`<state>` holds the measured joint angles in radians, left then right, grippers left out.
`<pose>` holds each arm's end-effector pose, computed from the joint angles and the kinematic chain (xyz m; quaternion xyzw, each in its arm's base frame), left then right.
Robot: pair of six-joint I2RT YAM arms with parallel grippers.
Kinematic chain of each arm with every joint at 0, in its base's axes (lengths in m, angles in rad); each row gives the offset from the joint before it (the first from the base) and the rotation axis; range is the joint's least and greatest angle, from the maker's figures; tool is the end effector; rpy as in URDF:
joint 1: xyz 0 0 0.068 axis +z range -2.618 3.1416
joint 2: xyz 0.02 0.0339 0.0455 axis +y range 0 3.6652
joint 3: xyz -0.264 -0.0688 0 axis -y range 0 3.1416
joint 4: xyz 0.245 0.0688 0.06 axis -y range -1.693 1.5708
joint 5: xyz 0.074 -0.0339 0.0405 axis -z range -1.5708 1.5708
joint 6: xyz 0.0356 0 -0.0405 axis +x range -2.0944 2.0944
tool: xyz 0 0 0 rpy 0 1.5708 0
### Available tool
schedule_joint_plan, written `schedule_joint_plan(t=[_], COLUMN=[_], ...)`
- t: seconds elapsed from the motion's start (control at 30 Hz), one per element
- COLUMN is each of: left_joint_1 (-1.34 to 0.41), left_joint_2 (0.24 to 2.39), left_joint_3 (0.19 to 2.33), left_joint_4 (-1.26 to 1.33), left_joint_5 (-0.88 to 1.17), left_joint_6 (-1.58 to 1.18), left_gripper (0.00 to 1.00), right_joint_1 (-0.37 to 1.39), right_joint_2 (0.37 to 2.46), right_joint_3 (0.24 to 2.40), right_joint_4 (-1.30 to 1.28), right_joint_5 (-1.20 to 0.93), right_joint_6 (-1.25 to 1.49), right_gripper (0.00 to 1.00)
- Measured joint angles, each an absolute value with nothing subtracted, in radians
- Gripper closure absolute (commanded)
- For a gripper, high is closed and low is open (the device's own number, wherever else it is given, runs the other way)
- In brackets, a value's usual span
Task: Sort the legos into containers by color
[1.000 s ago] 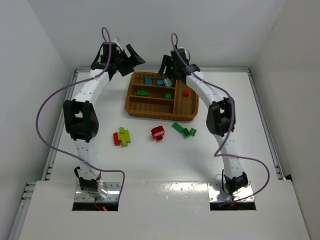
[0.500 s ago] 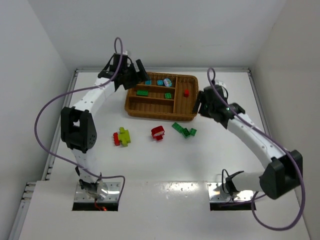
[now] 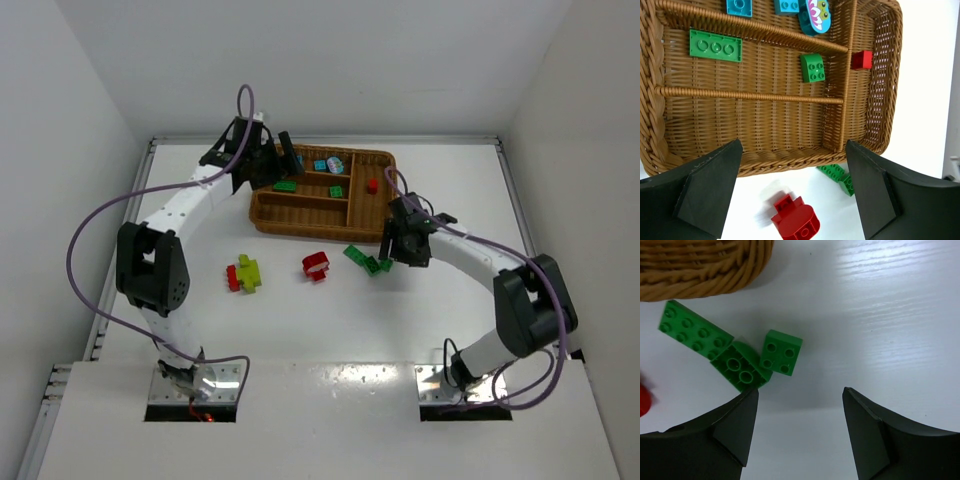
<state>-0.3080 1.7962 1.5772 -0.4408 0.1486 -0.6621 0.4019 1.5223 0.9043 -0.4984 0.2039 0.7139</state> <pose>0.3962 -0.1316 0.3092 -0.1256 0.8873 -0.2635 0.3570 0.2692 0.1066 0.1863 0.1732 0.9539 0.0345 0.2426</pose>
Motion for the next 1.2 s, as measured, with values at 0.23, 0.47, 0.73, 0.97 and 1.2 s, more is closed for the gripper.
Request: schedule_joint_plan(t=[0.23, 0.47, 0.73, 0.97, 1.2], left_joint_1=[-0.308, -0.308, -0.308, -0.308, -0.308], left_joint_2=[1.796, 1.796, 1.796, 1.796, 1.796], left_joint_3=[1.571, 1.571, 1.569, 1.564, 1.564], left_joint_4=[-0.441, -0.44, -0.441, -0.443, -0.443], left_joint_5=[0.148, 0.149, 0.149, 0.149, 0.149], left_joint_6=[-0.654, -0.644, -0.631, -0.625, -0.617], left_gripper=[0.1, 0.1, 0.1, 0.1, 0.11], right_joint_1=[0.402, 0.402, 0.402, 0.402, 0.402], right_joint_2=[1.617, 1.657, 1.76, 1.745, 1.733], right_joint_3=[0.917, 0.962, 1.008, 0.963, 0.923], right_joint_4=[-0.486, -0.439, -0.44, -0.438, -0.438], right_joint_5=[0.179, 0.2, 0.265, 0.298, 0.303], right_joint_6=[0.714, 0.792, 0.859, 0.887, 0.896], right_gripper=[0.34, 0.44, 0.51, 0.52, 0.58])
